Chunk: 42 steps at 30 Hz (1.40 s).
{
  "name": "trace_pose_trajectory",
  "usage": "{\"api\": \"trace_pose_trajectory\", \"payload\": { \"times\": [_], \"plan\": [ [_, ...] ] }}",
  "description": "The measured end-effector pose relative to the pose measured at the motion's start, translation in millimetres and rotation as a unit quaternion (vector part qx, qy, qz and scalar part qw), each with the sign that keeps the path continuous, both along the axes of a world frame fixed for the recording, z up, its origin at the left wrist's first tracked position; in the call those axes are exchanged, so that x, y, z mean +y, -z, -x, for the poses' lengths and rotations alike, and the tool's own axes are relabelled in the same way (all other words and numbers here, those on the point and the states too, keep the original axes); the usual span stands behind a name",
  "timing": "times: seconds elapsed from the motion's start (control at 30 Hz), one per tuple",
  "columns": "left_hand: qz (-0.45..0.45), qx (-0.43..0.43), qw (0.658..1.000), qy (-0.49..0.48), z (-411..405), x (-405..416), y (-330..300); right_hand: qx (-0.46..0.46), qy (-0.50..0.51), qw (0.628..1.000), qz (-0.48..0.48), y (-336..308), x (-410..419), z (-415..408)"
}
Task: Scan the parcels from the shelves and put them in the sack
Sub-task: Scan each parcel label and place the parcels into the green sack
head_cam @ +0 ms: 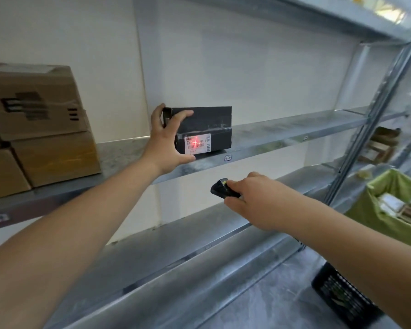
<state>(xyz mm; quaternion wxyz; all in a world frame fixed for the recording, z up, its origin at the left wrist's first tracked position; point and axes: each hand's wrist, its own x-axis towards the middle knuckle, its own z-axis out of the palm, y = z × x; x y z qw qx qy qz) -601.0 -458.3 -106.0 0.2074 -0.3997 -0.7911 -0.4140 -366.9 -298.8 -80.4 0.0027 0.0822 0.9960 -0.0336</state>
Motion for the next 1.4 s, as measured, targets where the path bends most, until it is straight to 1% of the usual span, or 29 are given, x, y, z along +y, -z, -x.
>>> {"api": "trace_pose_trajectory", "payload": {
  "times": [0.27, 0.43, 0.57, 0.67, 0.77, 0.97, 1.23, 1.4],
  "plan": [
    [-0.003, 0.007, 1.0, 0.001, 1, 1, 2, -0.007, 0.01, 1.0, 0.001, 9, 4, -3],
    [-0.004, -0.002, 1.0, 0.009, -2, 0, -1, 0.008, 0.022, 1.0, 0.007, 12, 9, -9],
    [-0.009, 0.005, 0.999, 0.04, -10, 11, -2, 0.03, 0.045, 0.997, 0.048, 16, 25, -21],
    [-0.035, -0.01, 0.996, 0.078, -25, 37, -5, 0.047, 0.088, 0.992, 0.08, 21, 44, -34],
    [-0.051, -0.028, 0.991, 0.122, -39, 75, -5, 0.064, 0.134, 0.983, 0.106, 29, 70, -54],
    [-0.015, -0.05, 0.978, 0.202, -71, 179, 7, 0.06, 0.225, 0.964, 0.128, 43, 140, -106],
    [0.041, -0.098, 0.941, 0.32, -134, 354, 58, 0.06, 0.347, 0.927, 0.13, 73, 248, -180],
    [0.068, -0.14, 0.922, 0.354, -168, 464, 88, 0.077, 0.401, 0.901, 0.149, 91, 325, -217]
  ]
}}
